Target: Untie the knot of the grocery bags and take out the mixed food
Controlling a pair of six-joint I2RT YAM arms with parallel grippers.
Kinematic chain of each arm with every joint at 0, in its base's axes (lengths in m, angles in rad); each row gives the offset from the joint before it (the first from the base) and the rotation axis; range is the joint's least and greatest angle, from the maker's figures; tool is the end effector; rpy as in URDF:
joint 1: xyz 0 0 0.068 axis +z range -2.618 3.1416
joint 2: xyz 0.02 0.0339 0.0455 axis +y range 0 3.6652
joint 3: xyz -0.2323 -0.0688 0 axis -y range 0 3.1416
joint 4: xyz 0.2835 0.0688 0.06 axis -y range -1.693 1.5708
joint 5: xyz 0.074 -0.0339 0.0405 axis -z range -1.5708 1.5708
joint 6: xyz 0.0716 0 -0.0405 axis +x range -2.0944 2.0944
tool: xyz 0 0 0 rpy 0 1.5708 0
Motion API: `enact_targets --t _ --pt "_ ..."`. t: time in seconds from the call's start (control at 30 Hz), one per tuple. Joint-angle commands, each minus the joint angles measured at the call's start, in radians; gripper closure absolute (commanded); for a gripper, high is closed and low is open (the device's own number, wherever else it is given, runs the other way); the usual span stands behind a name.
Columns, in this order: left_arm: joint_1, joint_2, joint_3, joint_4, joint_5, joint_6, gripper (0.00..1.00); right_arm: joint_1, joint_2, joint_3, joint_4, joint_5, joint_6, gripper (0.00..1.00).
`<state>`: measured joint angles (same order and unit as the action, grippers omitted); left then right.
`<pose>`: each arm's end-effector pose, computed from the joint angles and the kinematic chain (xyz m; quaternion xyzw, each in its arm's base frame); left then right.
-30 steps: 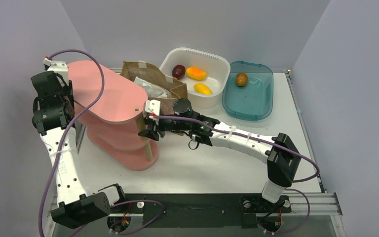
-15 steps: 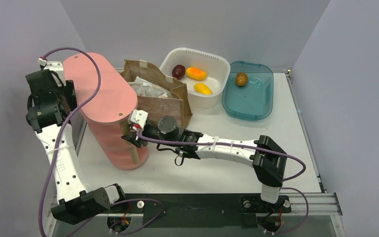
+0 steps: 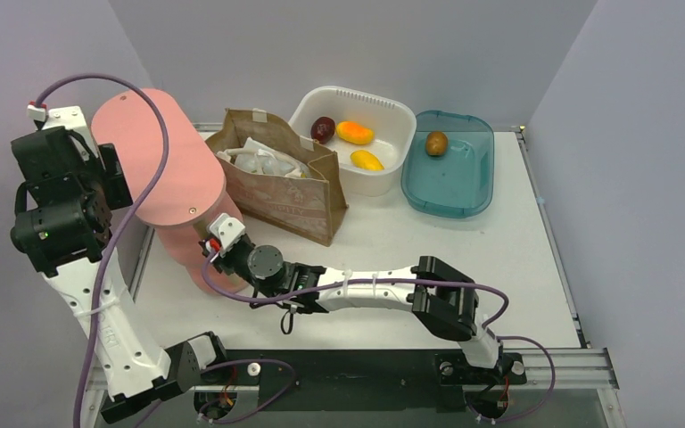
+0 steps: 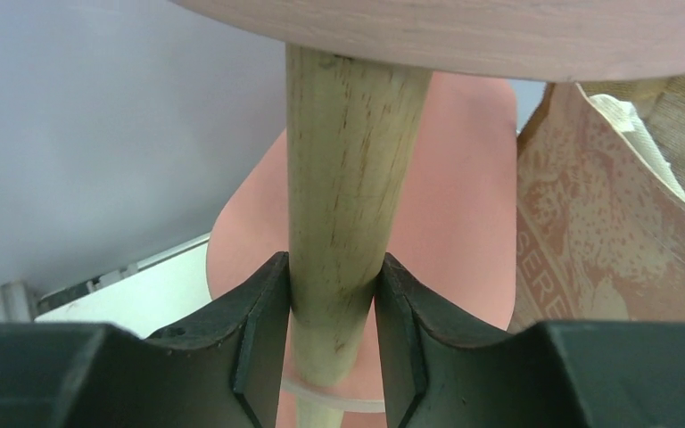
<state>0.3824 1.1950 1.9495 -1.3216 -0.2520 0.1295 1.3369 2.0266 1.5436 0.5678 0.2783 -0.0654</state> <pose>0.1985 0.0991 0.4905 -0.1697 0.8552 0.2274 0.4338 0.1451 0.5242 0.2557 -0.3541 0.5778 0.3576 0.6425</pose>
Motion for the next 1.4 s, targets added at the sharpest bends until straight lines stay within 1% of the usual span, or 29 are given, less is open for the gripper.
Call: enact_targets --t 0.0,0.13,0.2,0.27,0.33,0.4,0.47,0.53,0.57,0.6,0.63,0.67,0.7,0.73,0.77,0.8,0.87,0.93,1.0,1.03,1.1,1.13,1.17,1.2,1.23,1.27,1.3,1.33,1.37 --pt "0.000 0.012 0.124 -0.072 0.028 -0.072 0.34 -0.038 0.054 0.076 0.043 0.236 0.009 1.00" --pt "0.000 -0.008 0.129 -0.057 0.060 -0.083 0.34 -0.019 0.123 0.155 0.051 0.344 -0.012 1.00" --pt "0.000 -0.012 0.123 -0.060 0.084 -0.092 0.34 -0.010 0.181 0.238 0.043 0.459 -0.024 1.00" --pt "0.000 -0.020 0.106 -0.052 0.124 -0.115 0.34 -0.004 0.215 0.282 0.042 0.509 -0.027 1.00" --pt "0.000 -0.036 0.079 -0.017 0.172 -0.122 0.33 -0.003 0.222 0.285 0.046 0.493 -0.025 1.00" --pt "0.001 -0.057 0.048 0.047 0.183 -0.123 0.33 -0.003 0.209 0.257 0.061 0.449 -0.019 1.00" --pt "0.002 -0.035 0.066 0.076 0.184 -0.157 0.33 -0.004 0.188 0.216 0.084 0.402 -0.016 1.00" --pt "0.007 0.015 0.124 0.059 0.215 -0.195 0.32 -0.003 0.168 0.179 0.100 0.360 -0.019 0.93" --pt "0.020 0.029 0.139 0.054 0.251 -0.225 0.30 -0.003 0.161 0.168 0.107 0.347 -0.022 0.81" --pt "0.041 0.043 0.148 0.062 0.334 -0.248 0.30 -0.004 0.146 0.142 0.119 0.321 -0.026 0.67" --pt "0.051 0.042 0.139 0.103 0.379 -0.261 0.29 -0.005 0.126 0.112 0.131 0.291 -0.027 0.61" --pt "0.065 0.026 0.104 0.128 0.443 -0.290 0.29 -0.008 0.113 0.098 0.138 0.274 -0.027 0.52" --pt "0.070 0.017 0.083 0.184 0.490 -0.301 0.28 -0.010 0.086 0.067 0.144 0.231 -0.025 0.49" --pt "0.076 -0.004 0.050 0.204 0.507 -0.320 0.28 -0.016 0.069 0.050 0.144 0.209 -0.021 0.42" --pt "0.078 -0.011 0.040 0.230 0.545 -0.327 0.28 -0.019 0.037 0.023 0.143 0.172 -0.018 0.39" --pt "0.081 -0.022 0.030 0.234 0.563 -0.328 0.28 -0.026 0.020 0.008 0.141 0.152 -0.015 0.32" --pt "0.083 -0.038 0.016 0.231 0.580 -0.318 0.28 -0.037 -0.031 -0.031 0.132 0.086 -0.010 0.25" --pt "0.083 -0.051 0.004 0.204 0.521 -0.309 0.28 -0.050 -0.078 -0.076 0.118 0.024 -0.002 0.21" --pt "0.087 -0.049 -0.001 0.135 0.404 -0.305 0.28 -0.066 -0.133 -0.092 0.055 -0.066 0.016 0.20" --pt "0.100 -0.048 -0.007 0.123 0.401 -0.299 0.28 -0.080 -0.146 -0.095 0.027 -0.088 0.033 0.19" --pt "0.114 -0.061 -0.017 0.106 0.514 -0.272 0.28 -0.106 -0.189 -0.087 -0.072 -0.170 0.060 0.18" --pt "0.115 -0.072 -0.021 0.119 0.650 -0.260 0.28 -0.118 -0.225 -0.082 -0.141 -0.231 0.079 0.18" --pt "0.116 -0.099 -0.032 0.135 0.728 -0.220 0.28 -0.142 -0.247 -0.082 -0.171 -0.271 0.106 0.19" --pt "0.116 -0.134 -0.052 0.175 0.855 -0.199 0.28 -0.173 -0.290 -0.083 -0.227 -0.342 0.117 0.19" --pt "0.114 -0.149 -0.061 0.198 0.901 -0.170 0.27 -0.190 -0.311 -0.083 -0.256 -0.379 0.134 0.19" --pt "0.114 -0.167 -0.067 0.230 0.965 -0.154 0.27 -0.225 -0.354 -0.079 -0.324 -0.445 0.141 0.19" --pt "0.112 -0.166 -0.062 0.231 0.996 -0.109 0.27 -0.244 -0.373 -0.073 -0.356 -0.470 0.151 0.19" --pt "0.111 -0.142 -0.032 0.200 1.066 -0.037 0.27 -0.281 -0.413 -0.060 -0.429 -0.508 0.156 0.19" --pt "0.106 -0.126 -0.014 0.180 1.095 -0.009 0.27 -0.302 -0.430 -0.046 -0.467 -0.525 0.165 0.19"
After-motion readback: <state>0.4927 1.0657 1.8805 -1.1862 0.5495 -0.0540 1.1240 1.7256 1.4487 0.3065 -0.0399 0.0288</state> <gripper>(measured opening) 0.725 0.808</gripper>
